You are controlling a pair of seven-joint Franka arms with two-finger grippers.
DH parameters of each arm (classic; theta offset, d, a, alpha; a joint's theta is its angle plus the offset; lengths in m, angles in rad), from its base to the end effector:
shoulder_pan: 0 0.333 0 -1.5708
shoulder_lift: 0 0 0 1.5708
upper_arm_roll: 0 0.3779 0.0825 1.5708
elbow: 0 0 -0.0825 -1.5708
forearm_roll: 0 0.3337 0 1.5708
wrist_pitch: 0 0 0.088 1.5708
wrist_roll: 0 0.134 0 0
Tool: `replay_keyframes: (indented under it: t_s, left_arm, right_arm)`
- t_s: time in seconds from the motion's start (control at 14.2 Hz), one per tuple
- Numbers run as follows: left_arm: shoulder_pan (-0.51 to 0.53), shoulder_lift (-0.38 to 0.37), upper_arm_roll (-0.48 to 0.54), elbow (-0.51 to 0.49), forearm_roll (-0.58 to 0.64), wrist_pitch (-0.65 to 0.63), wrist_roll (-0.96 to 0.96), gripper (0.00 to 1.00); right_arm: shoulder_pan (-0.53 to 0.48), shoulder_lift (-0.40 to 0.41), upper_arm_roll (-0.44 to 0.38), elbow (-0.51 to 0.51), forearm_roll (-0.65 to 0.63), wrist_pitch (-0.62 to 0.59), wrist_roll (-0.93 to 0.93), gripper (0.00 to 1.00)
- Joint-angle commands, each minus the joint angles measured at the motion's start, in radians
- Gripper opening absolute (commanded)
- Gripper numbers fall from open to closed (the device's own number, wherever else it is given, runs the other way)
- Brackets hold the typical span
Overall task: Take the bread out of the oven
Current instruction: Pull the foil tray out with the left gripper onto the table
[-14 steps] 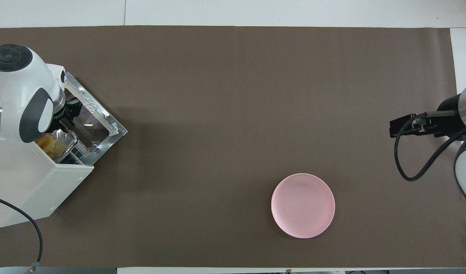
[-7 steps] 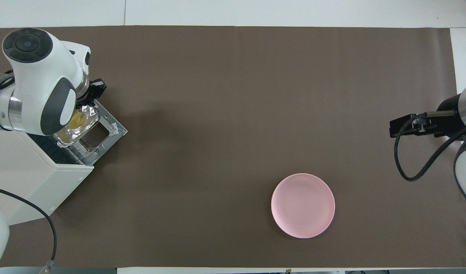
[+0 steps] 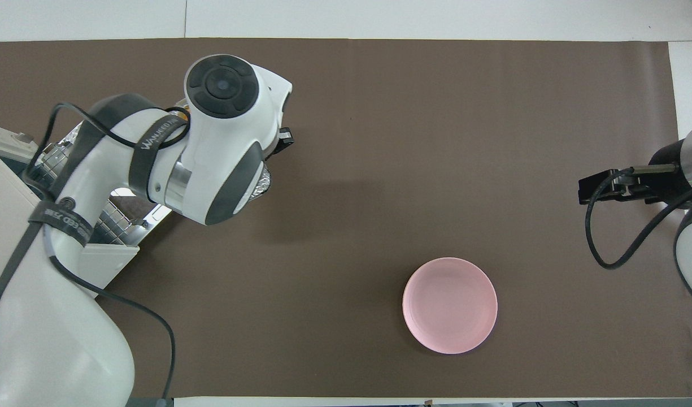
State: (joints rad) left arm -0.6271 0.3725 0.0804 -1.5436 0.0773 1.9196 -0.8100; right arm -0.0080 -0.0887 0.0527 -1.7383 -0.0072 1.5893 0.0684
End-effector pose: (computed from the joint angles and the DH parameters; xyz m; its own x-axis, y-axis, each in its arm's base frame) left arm 0.5504 -0.3357 0.4871 0.9711 0.2262 0.0757 0.2314 -0.9705 -0.0681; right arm 0.4672 0.0213 0.6336 0.9979 -0.0241 -0.0594 -0.0232 -0.9996 0.0159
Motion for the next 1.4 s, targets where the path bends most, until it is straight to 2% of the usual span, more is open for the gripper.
replay_keyframes:
  t_s: [0.0, 0.21, 0.35, 0.77, 0.84, 0.91, 0.98, 1.12, 1.33]
  left_arm:
    - [-0.051, 0.016, -0.001, 0.025, -0.06, 0.019, 0.054, 0.0]
    - [-0.111, 0.019, -0.002, -0.005, -0.108, 0.058, 0.078, 0.0]
    - [-0.166, 0.074, -0.002, -0.016, -0.113, 0.117, 0.084, 0.0]
    - [-0.172, 0.094, -0.01, -0.035, -0.179, 0.151, 0.127, 0.0]
    - [-0.172, 0.094, -0.01, -0.032, -0.18, 0.154, 0.126, 0.33]
    - [-0.178, 0.094, -0.01, -0.032, -0.18, 0.157, 0.124, 0.82]
    - [-0.187, 0.092, -0.008, -0.024, -0.18, 0.151, 0.118, 1.0]
    - [-0.178, 0.063, -0.008, -0.019, -0.182, 0.131, 0.115, 1.0]
    - [-0.097, -0.044, 0.002, -0.018, -0.206, 0.052, 0.117, 1.0]
  right_arm:
    - [-0.02, -0.003, 0.012, 0.005, 0.0, -0.015, -0.029, 1.0]
    - [-0.02, -0.003, 0.012, 0.005, 0.0, -0.017, -0.029, 1.0]
    - [-0.02, -0.003, 0.012, 0.005, 0.0, -0.015, -0.027, 1.0]
    - [-0.02, -0.003, 0.012, 0.005, 0.001, -0.015, -0.029, 1.0]
    - [-0.02, -0.003, 0.012, 0.005, 0.0, -0.017, -0.027, 1.0]
    - [-0.02, -0.003, 0.012, 0.005, 0.0, -0.015, -0.027, 1.0]
    - [-0.02, -0.003, 0.012, 0.005, 0.0, -0.015, -0.027, 1.0]
    - [-0.02, -0.003, 0.012, 0.005, 0.0, -0.015, -0.027, 1.0]
    - [-0.02, -0.003, 0.012, 0.005, 0.0, -0.017, -0.027, 1.0]
